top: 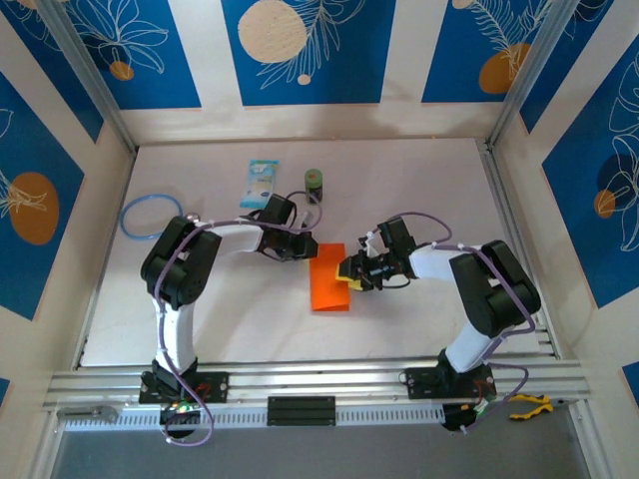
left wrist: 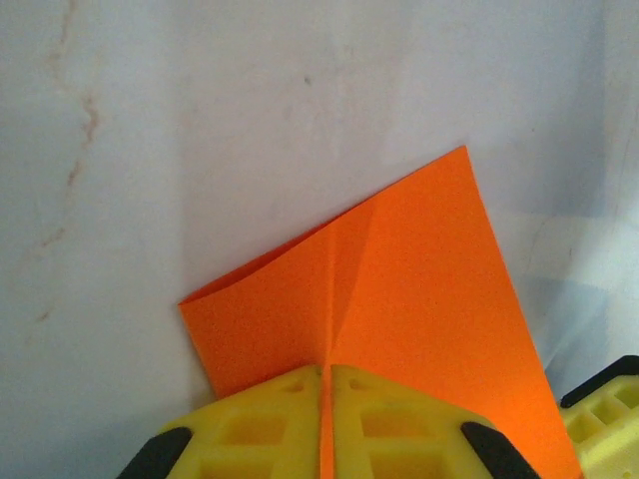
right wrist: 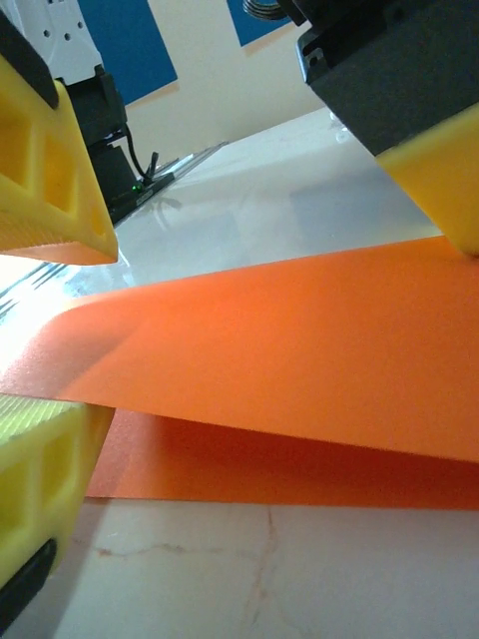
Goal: Fold a paper plane with a square sheet of paper (pick it up from the middle)
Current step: Fold the triangle a second time at the center of the table.
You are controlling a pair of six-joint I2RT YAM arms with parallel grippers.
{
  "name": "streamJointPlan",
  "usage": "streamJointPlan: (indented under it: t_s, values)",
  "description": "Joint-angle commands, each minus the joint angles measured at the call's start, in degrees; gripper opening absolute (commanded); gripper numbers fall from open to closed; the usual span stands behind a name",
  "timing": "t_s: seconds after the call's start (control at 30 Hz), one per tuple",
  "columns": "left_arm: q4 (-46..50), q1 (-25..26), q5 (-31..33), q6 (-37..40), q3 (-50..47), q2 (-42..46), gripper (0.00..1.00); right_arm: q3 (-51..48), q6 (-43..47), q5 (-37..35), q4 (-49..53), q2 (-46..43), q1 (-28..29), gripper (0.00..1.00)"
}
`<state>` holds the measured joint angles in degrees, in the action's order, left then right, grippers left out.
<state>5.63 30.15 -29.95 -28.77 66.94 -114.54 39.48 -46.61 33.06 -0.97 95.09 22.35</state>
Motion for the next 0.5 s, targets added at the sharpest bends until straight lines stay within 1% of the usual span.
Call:
streamJointPlan:
  t_s: [0.0, 0.07, 0.2, 0.33, 0.47]
  values:
    - [0.99, -0.53, -0.39, 2.03, 1.94, -0.4, 0.14, 0.34, -0.93, 2.03, -2.09, 1.11, -0.46, 0.33]
    - [0.77, -0.53, -0.62, 1.96, 2.23, 0.18, 0.15, 0.25, -1.36, 1.64, -2.28, 1.71, -0.64, 0.29]
    - [0.61, -0.46, -0.85, 1.79, 2.45, 2.53, 0.21, -0.34, -2.17, 1.09, -3.24, 2.51, -0.97, 0.23]
    - [0.66, -0.44, -0.84, 1.54, 1.43, 6.05, 0.32, -0.54, -2.36, -0.31, -2.92, 3.32, -0.81, 0.17]
    - [-0.53, -0.44, -0.05, 1.02, -1.42, 11.11, 0.41, -0.72, -2.95, -1.95, -2.88, 3.53, -0.34, 0.14]
